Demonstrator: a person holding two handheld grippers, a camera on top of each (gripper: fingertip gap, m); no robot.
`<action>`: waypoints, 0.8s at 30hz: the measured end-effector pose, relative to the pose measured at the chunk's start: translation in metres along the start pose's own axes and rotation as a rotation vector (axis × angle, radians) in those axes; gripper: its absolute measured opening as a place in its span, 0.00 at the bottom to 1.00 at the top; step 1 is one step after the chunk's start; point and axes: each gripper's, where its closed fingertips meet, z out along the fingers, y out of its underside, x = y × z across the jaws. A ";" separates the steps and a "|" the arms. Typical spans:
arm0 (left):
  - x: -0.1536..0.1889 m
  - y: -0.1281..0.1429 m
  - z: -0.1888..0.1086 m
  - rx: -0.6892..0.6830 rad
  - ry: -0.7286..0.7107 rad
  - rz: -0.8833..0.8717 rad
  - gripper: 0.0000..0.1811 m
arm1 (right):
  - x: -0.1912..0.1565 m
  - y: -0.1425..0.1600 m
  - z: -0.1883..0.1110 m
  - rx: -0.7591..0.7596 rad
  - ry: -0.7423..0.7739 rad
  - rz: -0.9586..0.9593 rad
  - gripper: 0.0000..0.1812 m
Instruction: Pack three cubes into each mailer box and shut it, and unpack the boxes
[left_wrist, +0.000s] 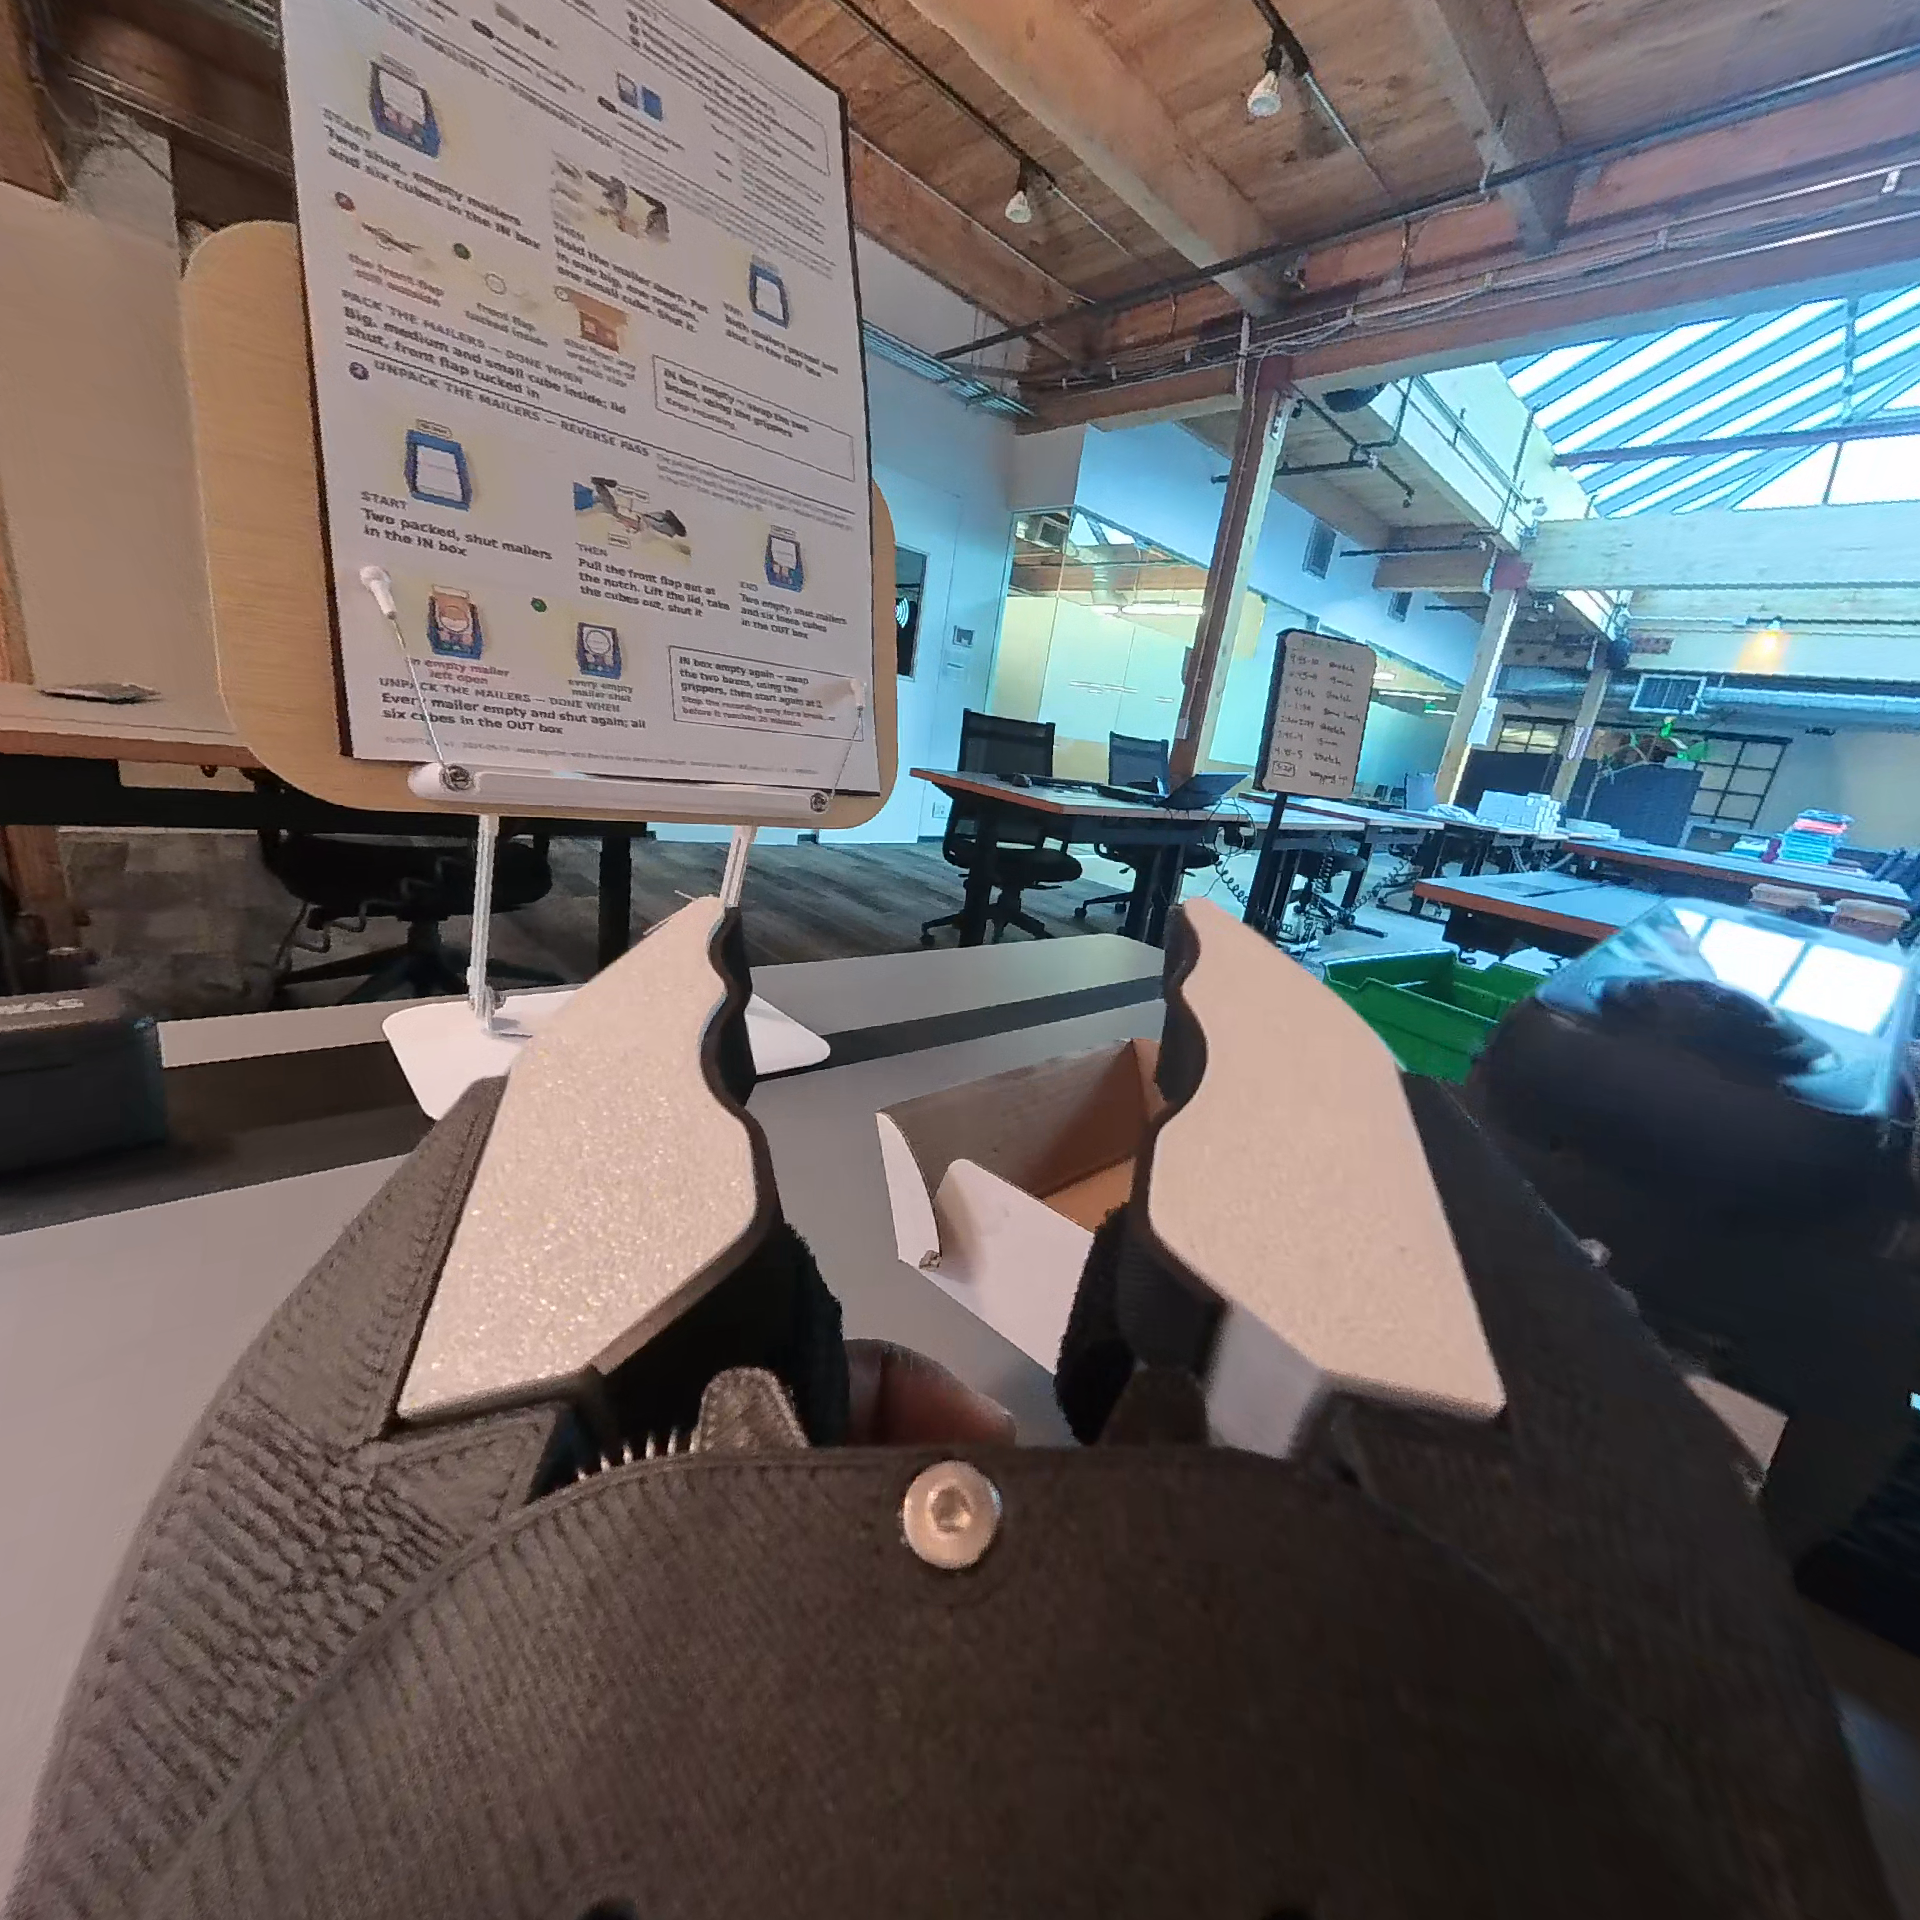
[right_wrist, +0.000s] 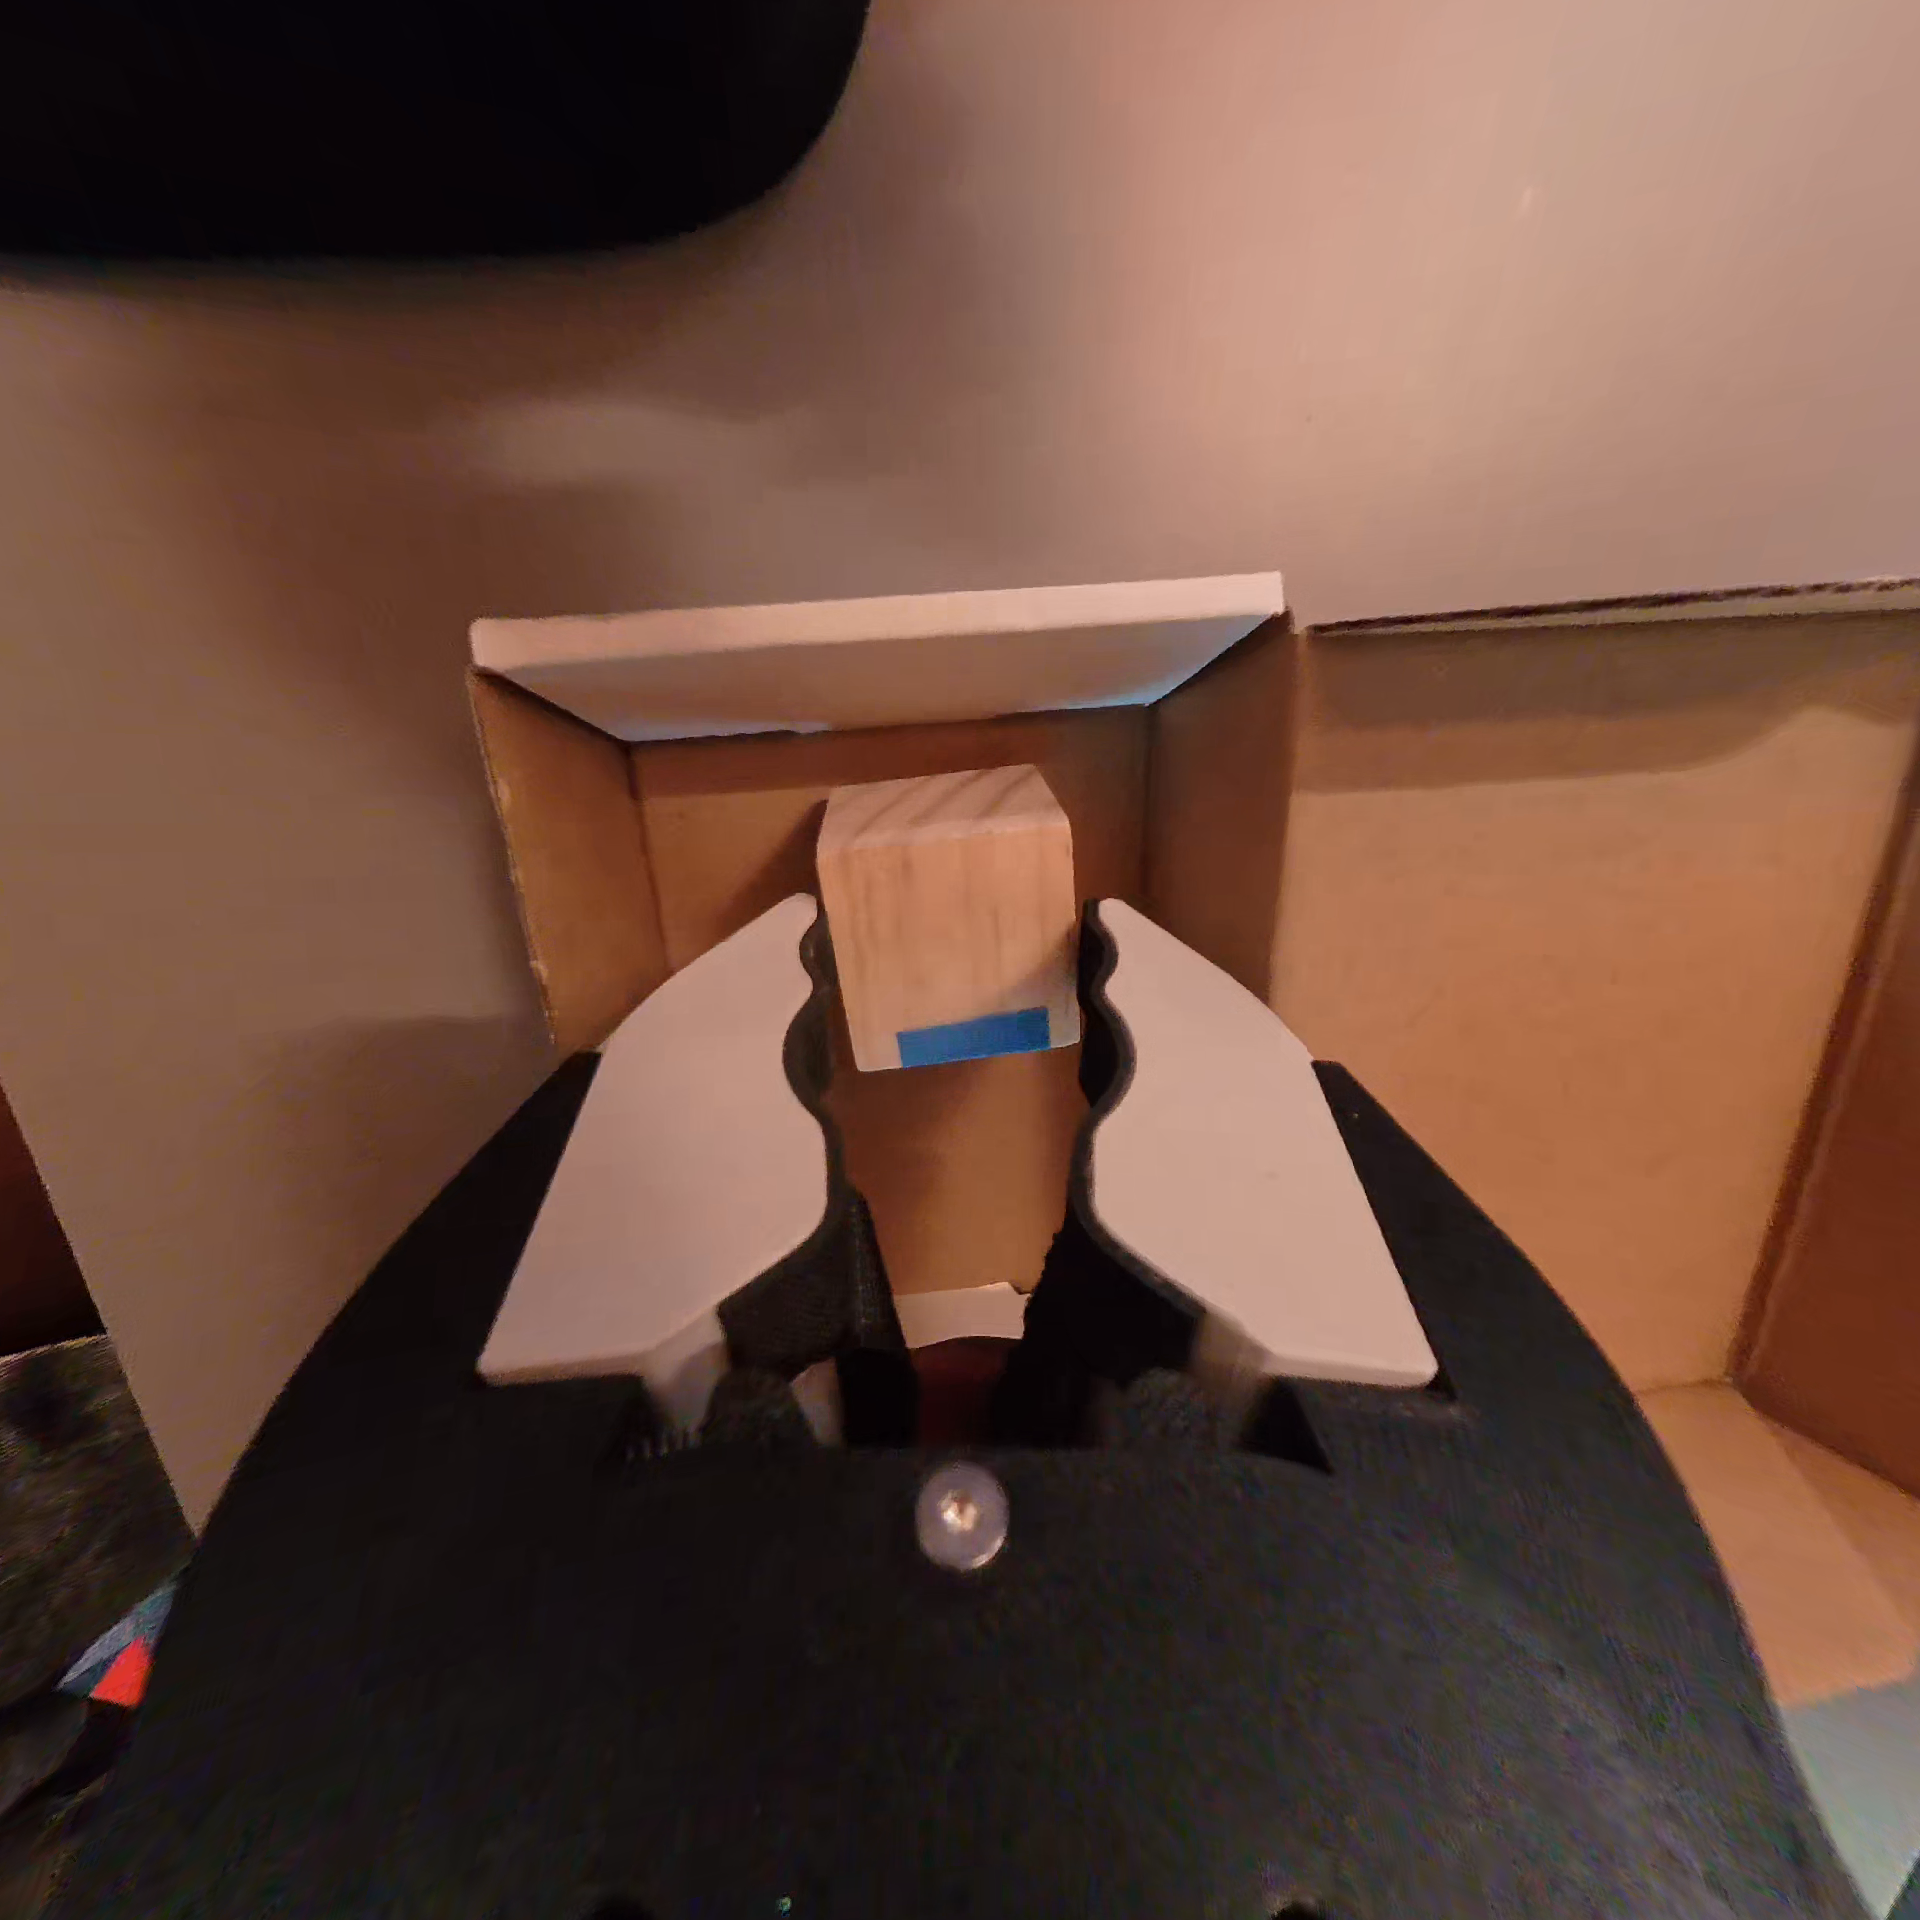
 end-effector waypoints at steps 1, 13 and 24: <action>0.000 0.000 0.000 -0.001 0.000 0.001 0.42 | -0.001 0.002 0.001 -0.007 -0.005 0.002 0.25; 0.004 0.005 0.001 -0.025 0.009 0.058 0.42 | 0.017 -0.007 -0.079 0.608 0.168 0.107 0.51; 0.028 0.026 0.005 -0.151 0.112 0.121 0.42 | 0.048 0.061 -0.152 1.364 0.440 0.281 0.63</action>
